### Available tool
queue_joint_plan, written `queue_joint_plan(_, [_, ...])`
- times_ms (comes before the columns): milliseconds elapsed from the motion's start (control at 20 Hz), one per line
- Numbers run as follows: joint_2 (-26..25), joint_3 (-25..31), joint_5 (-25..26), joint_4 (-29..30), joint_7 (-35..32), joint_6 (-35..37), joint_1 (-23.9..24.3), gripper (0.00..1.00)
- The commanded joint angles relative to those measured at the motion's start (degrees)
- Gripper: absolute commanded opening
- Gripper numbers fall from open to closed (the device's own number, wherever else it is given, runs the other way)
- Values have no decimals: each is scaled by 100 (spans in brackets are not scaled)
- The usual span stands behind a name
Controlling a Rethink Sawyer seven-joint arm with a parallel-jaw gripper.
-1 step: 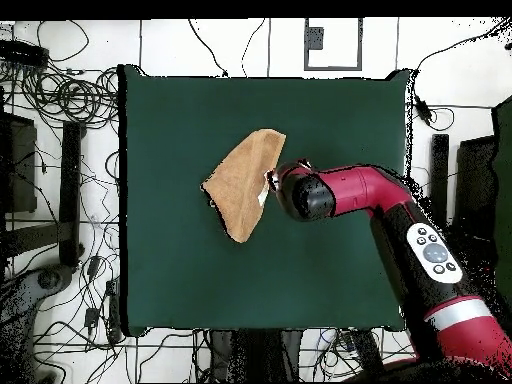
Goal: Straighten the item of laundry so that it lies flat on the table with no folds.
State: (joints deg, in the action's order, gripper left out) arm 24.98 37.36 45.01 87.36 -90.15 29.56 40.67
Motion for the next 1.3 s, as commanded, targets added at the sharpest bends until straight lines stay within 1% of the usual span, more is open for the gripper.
queue_joint_plan(50, [-491,700,-169,-10,1330,179,147,100])
queue_joint_plan(300, [-626,841,-120,-36,1318,111,232,100])
queue_joint_plan(600, [-714,781,259,-198,1401,-19,191,100])
queue_joint_plan(800, [-752,777,361,-263,1484,-1,214,100])
queue_joint_plan(900, [-852,770,472,-309,1471,-105,215,100])
queue_joint_plan(1200, [-1084,668,1015,-529,1369,-484,108,100])
queue_joint_plan(1300, [-1048,690,1109,-498,1357,-557,131,100])
